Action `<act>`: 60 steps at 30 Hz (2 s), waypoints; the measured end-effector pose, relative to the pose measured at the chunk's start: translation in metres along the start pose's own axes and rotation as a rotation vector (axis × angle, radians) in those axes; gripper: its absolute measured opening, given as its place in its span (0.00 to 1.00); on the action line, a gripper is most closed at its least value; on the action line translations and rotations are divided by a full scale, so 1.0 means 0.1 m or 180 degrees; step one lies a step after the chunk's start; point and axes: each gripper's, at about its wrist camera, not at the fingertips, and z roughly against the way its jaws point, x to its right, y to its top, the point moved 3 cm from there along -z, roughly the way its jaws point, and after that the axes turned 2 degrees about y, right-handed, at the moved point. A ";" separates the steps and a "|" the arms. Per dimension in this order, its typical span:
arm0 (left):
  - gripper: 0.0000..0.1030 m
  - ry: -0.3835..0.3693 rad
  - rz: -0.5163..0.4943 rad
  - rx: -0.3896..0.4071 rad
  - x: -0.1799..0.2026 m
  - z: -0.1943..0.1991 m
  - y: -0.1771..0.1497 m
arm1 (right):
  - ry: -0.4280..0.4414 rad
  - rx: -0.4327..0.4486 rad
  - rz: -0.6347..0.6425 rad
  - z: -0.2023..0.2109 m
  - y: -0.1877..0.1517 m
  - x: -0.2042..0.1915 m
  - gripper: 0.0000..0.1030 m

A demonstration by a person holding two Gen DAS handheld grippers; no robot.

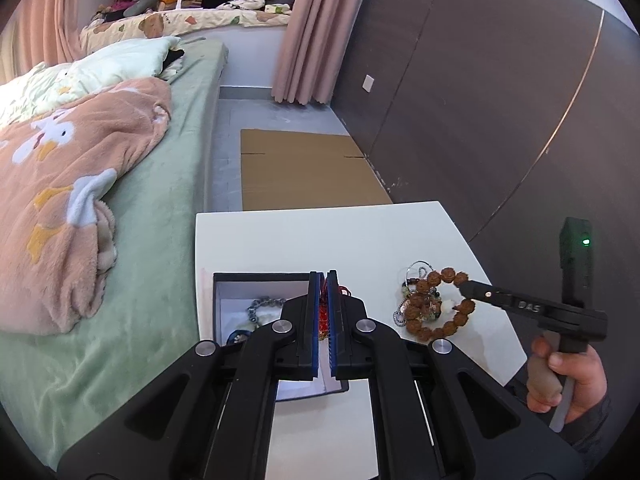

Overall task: Organize jewelry
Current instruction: 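Drop the red bracelets into the box with the left gripper while the right gripper grasps the brown bead bracelet, then carry the brown bead bracelet into the black box and open the right gripper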

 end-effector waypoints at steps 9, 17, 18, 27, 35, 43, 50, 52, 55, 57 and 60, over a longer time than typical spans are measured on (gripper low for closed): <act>0.73 -0.0025 0.0110 0.0038 -0.19 0.14 -0.10 | 0.0118 0.0228 0.0222 0.45 0.00 -0.54 0.17; 0.93 0.0019 0.0173 0.0169 -0.49 0.41 -0.18 | 0.0206 0.0301 0.0475 0.59 -0.01 -1.13 0.17; 0.93 0.0023 0.0187 0.0164 -0.53 0.43 -0.19 | 0.0214 0.0296 0.0497 0.57 -0.01 -1.17 0.17; 0.95 0.0093 0.0401 0.0216 -0.89 0.57 -0.27 | 0.0293 0.0188 0.0733 0.34 -0.07 -1.75 0.17; 0.95 0.0059 0.0490 0.0271 -1.09 0.74 -0.33 | 0.0489 0.0087 0.0661 0.11 -0.06 -2.08 0.65; 0.95 0.0022 0.0500 0.0418 -1.08 0.98 -0.35 | 0.0072 0.0183 0.0742 0.38 -0.16 -1.94 0.80; 0.95 -0.0075 0.0428 0.0480 -0.82 1.16 -0.37 | -0.0175 0.0233 0.0800 0.89 -0.20 -1.72 0.92; 0.95 -0.0098 0.0378 0.0488 -0.73 1.19 -0.37 | -0.0232 0.0215 0.0819 1.00 -0.18 -1.66 0.92; 0.95 -0.0101 0.0339 0.0506 -0.60 1.20 -0.36 | -0.0328 0.0255 0.0736 1.22 -0.14 -1.45 0.92; 0.95 -0.0117 0.0301 0.0439 -0.48 1.15 -0.35 | -0.0336 0.0277 0.0663 1.30 -0.15 -1.32 0.92; 0.95 -0.0114 0.0173 0.0369 -0.27 1.09 -0.36 | -0.0310 0.0338 0.0529 1.42 -0.20 -1.06 0.92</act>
